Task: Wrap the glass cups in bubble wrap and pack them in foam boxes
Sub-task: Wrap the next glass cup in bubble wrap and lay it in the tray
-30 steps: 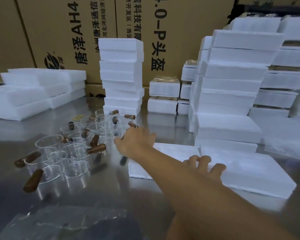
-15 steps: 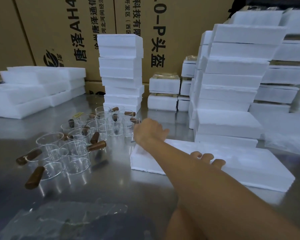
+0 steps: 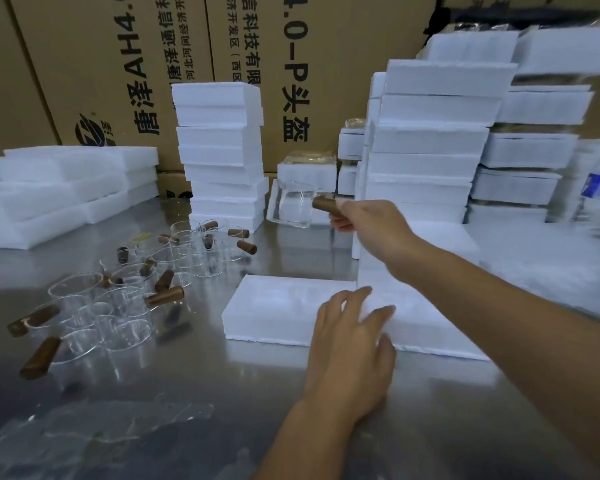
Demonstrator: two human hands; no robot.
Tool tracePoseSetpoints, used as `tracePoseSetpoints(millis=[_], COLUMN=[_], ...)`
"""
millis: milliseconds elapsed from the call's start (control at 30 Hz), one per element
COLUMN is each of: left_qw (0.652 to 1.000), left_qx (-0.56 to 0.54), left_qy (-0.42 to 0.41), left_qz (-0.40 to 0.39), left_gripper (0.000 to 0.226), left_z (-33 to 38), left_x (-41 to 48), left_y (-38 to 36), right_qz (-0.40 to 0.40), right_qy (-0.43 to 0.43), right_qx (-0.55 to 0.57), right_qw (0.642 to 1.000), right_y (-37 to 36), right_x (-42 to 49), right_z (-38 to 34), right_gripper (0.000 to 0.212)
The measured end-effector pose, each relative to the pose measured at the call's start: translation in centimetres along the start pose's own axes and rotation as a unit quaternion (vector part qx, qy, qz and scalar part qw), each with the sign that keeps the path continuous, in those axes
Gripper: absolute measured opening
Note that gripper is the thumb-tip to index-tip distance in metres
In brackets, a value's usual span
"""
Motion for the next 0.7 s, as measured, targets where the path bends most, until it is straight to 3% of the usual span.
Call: tracePoseSetpoints(millis=[200,267,333,433,533,633,700], left_qw=[0.979,0.954,0.915,0.835,0.792,0.742,0.722], left_qx=[-0.093,-0.135,-0.233,-0.437,-0.543,-0.619,-0.64], left_qy=[0.077,0.126,0.183,0.238,0.24,0.245,0.249], left_qz=[0.165,0.235,0.273,0.234,0.141,0.085,0.088], left_gripper=[0.016,0.007,0.012,0.037,0.07,0.055,0.056], left_z=[-0.1,-0.9,-1.6,-1.3,0.4,1.7,1.8], left_x=[-0.2,-0.3,0.1,2.3,5.0,6.1,6.0], left_y=[3.3,4.7,5.3,4.3,2.0,-0.7,-1.8], right_qz=[0.005,0.01,0.01,-0.007,-0.023,-0.021,-0.027], right_qy=[-0.015,-0.032,-0.041,-0.038,-0.036,-0.033,-0.024], right_qx=[0.018,0.034,0.038,0.035,0.047,0.047,0.015], right_qw=[1.0,0.999,0.998,0.999,0.998,0.998,0.999], right_y=[7.2,9.1,10.6,12.0,12.7,13.5,13.8], right_x=[-3.5,-4.5,-5.4,-6.6,-7.3,-7.4,-7.4], right_z=[3.4,4.9,5.9,6.6,6.6,6.7,6.9], right_gripper=[0.027,0.027,0.027,0.027,0.028,0.029,0.029])
Point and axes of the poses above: each hand's wrist, its own x-axis towards the middle knuckle, its own y-axis out of the back of the hand, z = x × y, the point moved 7 cm from there along x, towards the middle knuckle, and after that the axes turned 6 degrees about -y, right-handed, at the moved point
